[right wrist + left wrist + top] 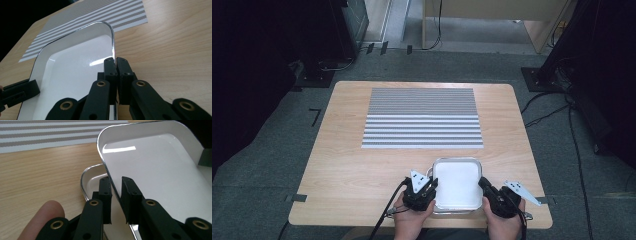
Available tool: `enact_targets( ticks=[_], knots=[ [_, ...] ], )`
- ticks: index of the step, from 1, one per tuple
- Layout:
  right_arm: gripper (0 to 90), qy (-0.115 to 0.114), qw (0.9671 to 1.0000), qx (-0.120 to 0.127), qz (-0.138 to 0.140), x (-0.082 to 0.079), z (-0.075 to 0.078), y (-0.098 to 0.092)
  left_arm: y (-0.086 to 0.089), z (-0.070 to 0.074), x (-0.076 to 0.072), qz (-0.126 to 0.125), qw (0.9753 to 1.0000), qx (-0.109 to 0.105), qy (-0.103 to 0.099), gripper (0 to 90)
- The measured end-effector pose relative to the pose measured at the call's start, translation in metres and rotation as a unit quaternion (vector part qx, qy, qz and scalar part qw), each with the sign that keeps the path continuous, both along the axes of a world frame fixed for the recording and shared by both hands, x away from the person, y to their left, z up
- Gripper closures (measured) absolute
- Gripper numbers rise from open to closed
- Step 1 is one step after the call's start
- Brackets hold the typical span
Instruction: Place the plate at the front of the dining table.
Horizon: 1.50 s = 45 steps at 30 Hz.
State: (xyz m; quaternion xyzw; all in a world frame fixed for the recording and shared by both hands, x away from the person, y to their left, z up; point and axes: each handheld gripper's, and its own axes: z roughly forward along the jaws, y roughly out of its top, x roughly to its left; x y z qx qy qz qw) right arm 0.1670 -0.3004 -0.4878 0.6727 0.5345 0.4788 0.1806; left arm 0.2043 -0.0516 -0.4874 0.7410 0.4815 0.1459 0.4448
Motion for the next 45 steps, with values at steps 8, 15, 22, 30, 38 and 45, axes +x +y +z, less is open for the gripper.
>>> enact_targets(
  ticks=[8, 15, 22, 30, 38, 45],
  knots=[
    [88.8, -0.009, 0.9999, -0.001, 0.012, 0.010, 0.008, 0.012, 0.016, 0.009, 0.011, 0.014, 0.9997, -0.020, -0.009, 82.0],
    [89.2, -0.010, 0.9996, -0.007, 0.027, 0.025, 0.013, 0.030, 0.036, 0.018, 0.022, 0.019, 0.9995, -0.017, -0.017, 82.4],
    [89.4, -0.020, 0.9986, -0.013, 0.047, 0.053, 0.023, 0.055, 0.059, 0.030, 0.043, 0.040, 0.9984, -0.031, -0.027, 84.8],
    [89.5, -0.021, 0.9977, -0.019, 0.061, 0.078, 0.033, 0.069, 0.076, 0.039, 0.066, 0.058, 0.9967, -0.042, -0.037, 86.6],
    [89.5, -0.015, 0.9974, -0.011, 0.069, 0.101, 0.037, 0.080, 0.086, 0.046, 0.084, 0.065, 0.9961, -0.045, -0.041, 88.1],
    [89.5, -0.012, 0.9972, -0.013, 0.072, 0.117, 0.039, 0.084, 0.089, 0.046, 0.101, 0.071, 0.9957, -0.048, -0.036, 88.7]
  ],
)
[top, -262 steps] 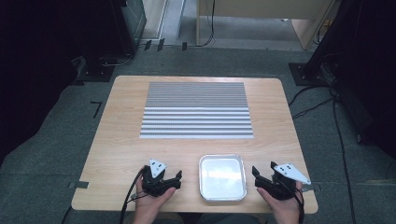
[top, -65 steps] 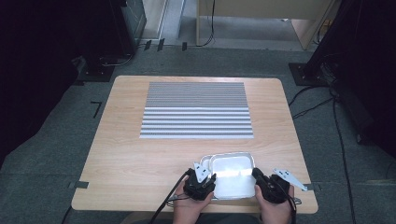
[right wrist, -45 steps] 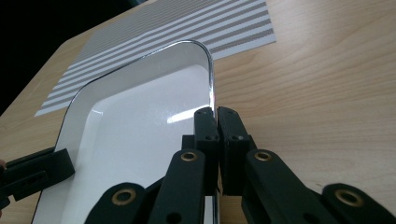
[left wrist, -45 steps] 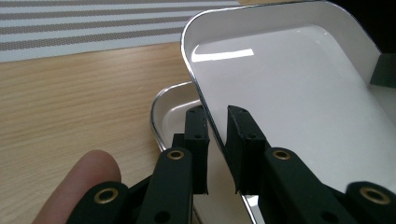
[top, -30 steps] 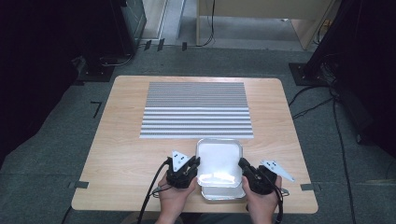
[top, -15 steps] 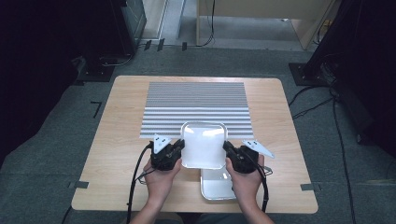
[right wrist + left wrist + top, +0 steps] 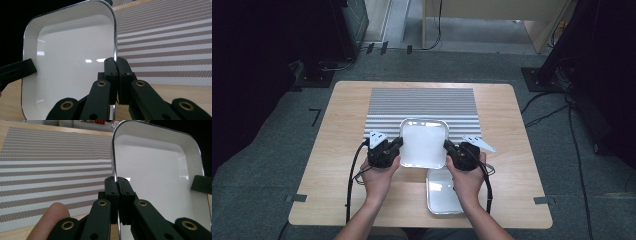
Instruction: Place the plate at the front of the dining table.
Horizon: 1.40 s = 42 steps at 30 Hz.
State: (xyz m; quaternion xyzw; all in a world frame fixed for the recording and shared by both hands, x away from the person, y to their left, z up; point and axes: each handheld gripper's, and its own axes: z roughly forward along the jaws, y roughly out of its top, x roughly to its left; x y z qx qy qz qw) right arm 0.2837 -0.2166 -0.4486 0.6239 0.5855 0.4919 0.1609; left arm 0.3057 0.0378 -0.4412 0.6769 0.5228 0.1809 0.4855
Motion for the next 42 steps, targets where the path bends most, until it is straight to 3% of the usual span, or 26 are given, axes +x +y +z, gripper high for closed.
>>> enact_targets(
  ticks=[11, 17, 25, 27, 34, 42],
  knots=[
    [89.3, -0.002, 0.9996, -0.024, 0.013, 0.028, 0.004, 0.007, 0.008, -0.004, 0.027, 0.006, 0.9995, -0.021, 0.020, 89.5],
    [89.6, 0.000, 0.9996, -0.027, 0.013, 0.046, 0.002, 0.009, 0.007, -0.003, 0.041, 0.013, 0.9997, -0.012, 0.017, 89.7],
    [89.7, 0.012, 0.9990, -0.041, 0.011, 0.070, 0.003, 0.010, 0.005, -0.006, 0.065, 0.015, 0.9993, -0.012, 0.033, 89.7],
    [89.7, 0.016, 0.9989, -0.044, 0.010, 0.078, 0.003, 0.010, 0.002, -0.007, 0.072, 0.018, 0.9992, -0.002, 0.035, 89.6],
    [89.7, 0.046, 0.9986, -0.026, 0.009, 0.102, -0.007, 0.010, 0.003, -0.013, 0.093, 0.028, 0.9983, 0.000, 0.052, 89.9],
    [89.6, 0.053, 0.9980, -0.031, 0.013, 0.122, -0.010, 0.012, 0.004, -0.018, 0.113, 0.031, 0.9974, 0.004, 0.065, 89.9]
  ],
)
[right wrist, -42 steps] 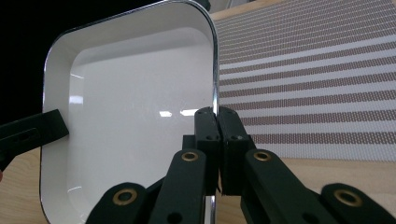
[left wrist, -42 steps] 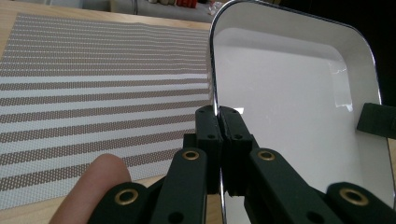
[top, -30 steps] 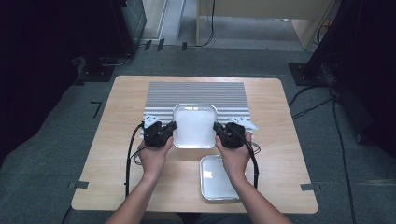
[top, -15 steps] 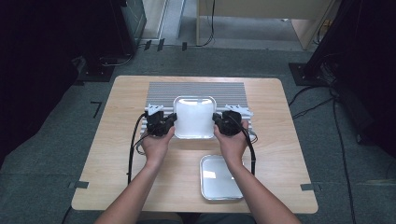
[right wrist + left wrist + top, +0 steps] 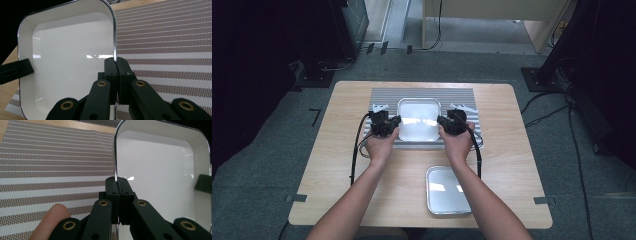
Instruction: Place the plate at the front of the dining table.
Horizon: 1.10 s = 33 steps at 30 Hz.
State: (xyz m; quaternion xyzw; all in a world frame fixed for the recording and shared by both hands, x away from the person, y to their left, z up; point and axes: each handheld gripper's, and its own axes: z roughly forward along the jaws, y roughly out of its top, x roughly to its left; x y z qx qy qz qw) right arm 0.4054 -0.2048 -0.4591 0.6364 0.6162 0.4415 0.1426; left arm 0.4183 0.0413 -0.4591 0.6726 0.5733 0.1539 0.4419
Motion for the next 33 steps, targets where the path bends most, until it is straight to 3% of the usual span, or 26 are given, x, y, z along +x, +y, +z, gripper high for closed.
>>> enact_targets(
  ticks=[5, 8, 13, 20, 22, 26, 28, 33],
  knots=[
    [89.3, 0.007, 1.0000, 0.005, -0.002, 0.016, -0.006, 0.000, -0.001, -0.007, 0.015, 0.006, 0.9999, -0.003, 0.016, 89.9],
    [89.3, -0.003, 0.9999, -0.016, -0.002, 0.027, -0.013, 0.004, -0.002, -0.012, 0.025, 0.008, 0.9996, 0.005, 0.025, 89.7],
    [89.1, 0.002, 0.9997, -0.025, 0.002, 0.042, -0.019, 0.007, 0.000, -0.022, 0.046, 0.017, 0.9979, -0.007, 0.062, 89.5],
    [86.7, 0.007, 0.9997, -0.021, -0.009, 0.059, -0.028, 0.007, -0.001, -0.028, 0.063, 0.014, 0.9962, -0.005, 0.086, 88.9],
    [86.5, 0.005, 0.9994, -0.032, -0.012, 0.062, -0.030, 0.010, -0.001, -0.029, 0.067, 0.013, 0.9958, -0.004, 0.091, 88.8],
    [87.1, 0.016, 0.9996, -0.017, -0.014, 0.069, -0.037, 0.008, -0.001, -0.029, 0.072, 0.012, 0.9955, 0.003, 0.094, 88.6],
    [87.2, 0.022, 0.9995, -0.015, -0.013, 0.072, -0.040, 0.007, -0.003, -0.030, 0.074, 0.011, 0.9953, 0.011, 0.095, 88.1],
    [87.5, 0.024, 0.9995, -0.018, -0.011, 0.077, -0.041, 0.007, -0.003, -0.031, 0.078, 0.010, 0.9952, 0.010, 0.097, 88.0]
  ],
)
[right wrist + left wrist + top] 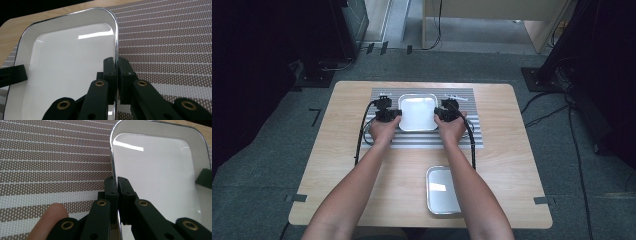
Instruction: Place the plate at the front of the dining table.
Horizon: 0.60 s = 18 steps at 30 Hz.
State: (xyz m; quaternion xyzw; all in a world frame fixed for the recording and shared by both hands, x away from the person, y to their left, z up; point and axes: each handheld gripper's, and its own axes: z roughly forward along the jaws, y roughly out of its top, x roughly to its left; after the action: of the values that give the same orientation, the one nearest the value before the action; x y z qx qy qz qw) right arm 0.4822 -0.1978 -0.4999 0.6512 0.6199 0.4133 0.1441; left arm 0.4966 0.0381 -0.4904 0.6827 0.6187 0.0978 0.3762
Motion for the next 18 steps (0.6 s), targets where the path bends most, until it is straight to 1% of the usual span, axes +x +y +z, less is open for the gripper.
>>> enact_targets(
  ticks=[2, 4, 5, 6, 8, 9, 14, 16, 18],
  knots=[
    [87.3, -0.002, 1.0000, -0.003, -0.001, 0.001, 0.000, 0.000, -0.001, -0.002, 0.001, -0.001, 1.0000, 0.002, 0.001, 87.6],
    [86.7, 0.001, 1.0000, -0.005, 0.000, 0.003, -0.003, 0.000, 0.000, -0.004, 0.004, -0.002, 1.0000, -0.002, 0.006, 87.2],
    [86.4, 0.002, 1.0000, -0.005, 0.001, 0.003, -0.004, -0.001, -0.001, -0.004, 0.005, -0.005, 1.0000, 0.003, 0.008, 87.1],
    [85.6, 0.008, 1.0000, -0.001, -0.001, 0.004, -0.006, -0.001, -0.001, -0.004, 0.005, -0.005, 1.0000, 0.003, 0.008, 86.9],
    [85.3, 0.014, 0.9999, 0.001, -0.003, 0.004, -0.009, -0.002, -0.004, -0.004, 0.007, -0.008, 0.9997, 0.018, 0.013, 86.7],
    [85.2, 0.016, 0.9999, 0.005, -0.004, 0.004, -0.009, -0.002, -0.005, -0.004, 0.008, -0.008, 0.9997, 0.019, 0.014, 86.7],
    [85.4, 0.018, 0.9998, 0.004, -0.006, 0.004, -0.009, -0.004, -0.006, -0.004, 0.011, -0.010, 0.9997, 0.016, 0.017, 86.7],
    [85.4, 0.022, 0.9997, 0.008, -0.006, 0.005, -0.009, -0.005, -0.007, -0.005, 0.011, -0.011, 0.9996, 0.016, 0.019, 85.7],
    [85.5, 0.021, 0.9997, 0.010, -0.006, 0.005, -0.010, -0.006, -0.008, -0.006, 0.012, -0.012, 0.9995, 0.020, 0.020, 84.6]
  ],
)
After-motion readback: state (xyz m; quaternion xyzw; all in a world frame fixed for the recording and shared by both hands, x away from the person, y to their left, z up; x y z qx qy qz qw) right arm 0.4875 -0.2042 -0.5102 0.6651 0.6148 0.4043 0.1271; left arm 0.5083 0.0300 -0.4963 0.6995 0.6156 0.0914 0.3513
